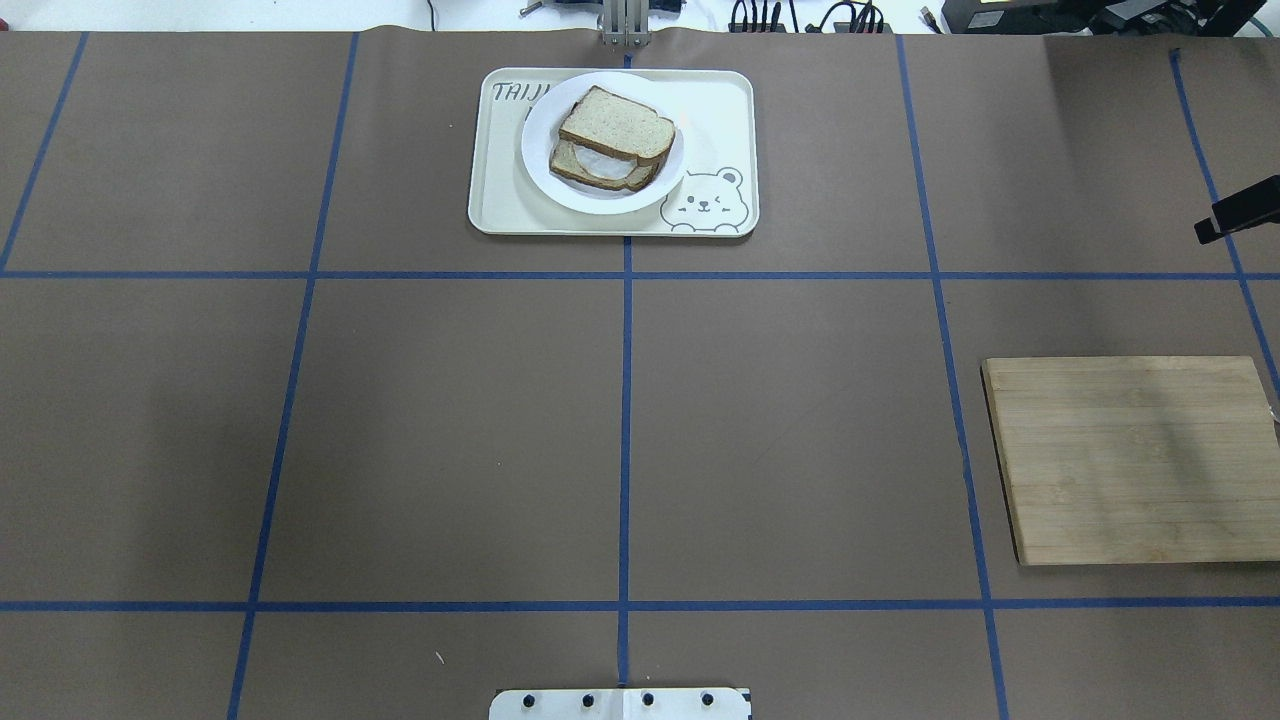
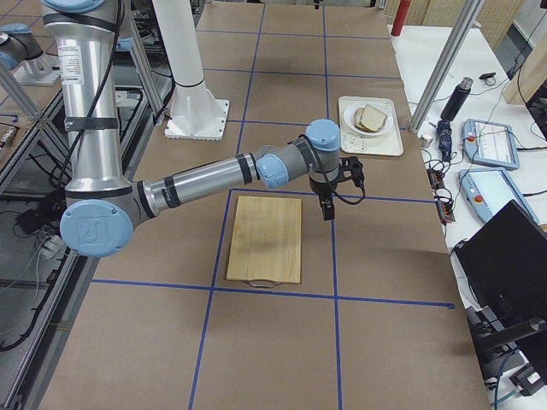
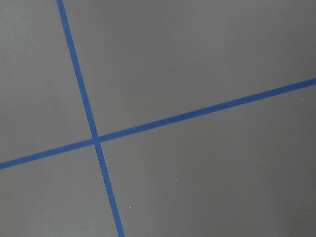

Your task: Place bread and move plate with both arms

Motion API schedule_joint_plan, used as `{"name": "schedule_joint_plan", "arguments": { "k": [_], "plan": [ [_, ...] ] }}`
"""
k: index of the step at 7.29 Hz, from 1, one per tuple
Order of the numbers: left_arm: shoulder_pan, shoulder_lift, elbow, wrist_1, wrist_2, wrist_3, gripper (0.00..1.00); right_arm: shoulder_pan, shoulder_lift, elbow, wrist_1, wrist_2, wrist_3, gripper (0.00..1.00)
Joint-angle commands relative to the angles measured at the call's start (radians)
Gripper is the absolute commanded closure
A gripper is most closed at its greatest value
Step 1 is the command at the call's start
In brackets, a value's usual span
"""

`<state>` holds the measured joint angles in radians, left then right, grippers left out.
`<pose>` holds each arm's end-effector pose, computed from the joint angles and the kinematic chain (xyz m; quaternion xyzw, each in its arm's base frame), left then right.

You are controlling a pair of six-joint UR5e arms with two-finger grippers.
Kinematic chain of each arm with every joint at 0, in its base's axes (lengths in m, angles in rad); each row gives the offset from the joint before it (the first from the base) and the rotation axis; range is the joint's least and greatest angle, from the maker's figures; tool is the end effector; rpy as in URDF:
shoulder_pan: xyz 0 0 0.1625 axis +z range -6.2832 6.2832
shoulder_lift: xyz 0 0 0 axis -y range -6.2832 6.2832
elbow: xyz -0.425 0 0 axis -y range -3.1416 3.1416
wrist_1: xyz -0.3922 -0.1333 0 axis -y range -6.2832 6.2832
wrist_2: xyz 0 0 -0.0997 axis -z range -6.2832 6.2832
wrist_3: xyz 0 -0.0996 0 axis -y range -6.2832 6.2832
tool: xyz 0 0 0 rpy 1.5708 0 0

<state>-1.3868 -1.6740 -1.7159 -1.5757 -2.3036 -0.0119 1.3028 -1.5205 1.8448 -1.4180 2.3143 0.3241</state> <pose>0.0331 -0.5421 0.5355 0.0826 0.3652 0.1247 0.9188 -0.0729 -0.5144 0.4813 0.1076 -0.4018 -0.0604 0.9074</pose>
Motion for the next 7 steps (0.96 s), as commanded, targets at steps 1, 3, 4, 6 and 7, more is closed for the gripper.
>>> {"name": "schedule_joint_plan", "arguments": {
  "k": [1,3,4,6,7],
  "plan": [
    [0.0,-0.003,0.002,-0.007,0.0,0.001,0.01,0.001,0.013,0.0,0.014,0.017,0.0,0.0],
    [0.0,0.0,-0.01,-0.009,-0.034,0.004,0.01,0.001,0.014,0.004,0.014,0.017,0.0,0.0],
    [0.0,0.0,-0.01,-0.009,-0.046,0.006,0.01,0.001,0.013,0.002,0.014,0.016,0.0,0.0],
    [0.0,-0.004,-0.018,-0.009,-0.045,0.007,0.01,0.001,0.014,0.004,0.016,0.016,0.0,0.0],
    [0.0,-0.004,-0.016,-0.009,-0.045,0.009,0.01,0.001,0.014,0.004,0.027,0.014,0.0,0.0]
  ]
}}
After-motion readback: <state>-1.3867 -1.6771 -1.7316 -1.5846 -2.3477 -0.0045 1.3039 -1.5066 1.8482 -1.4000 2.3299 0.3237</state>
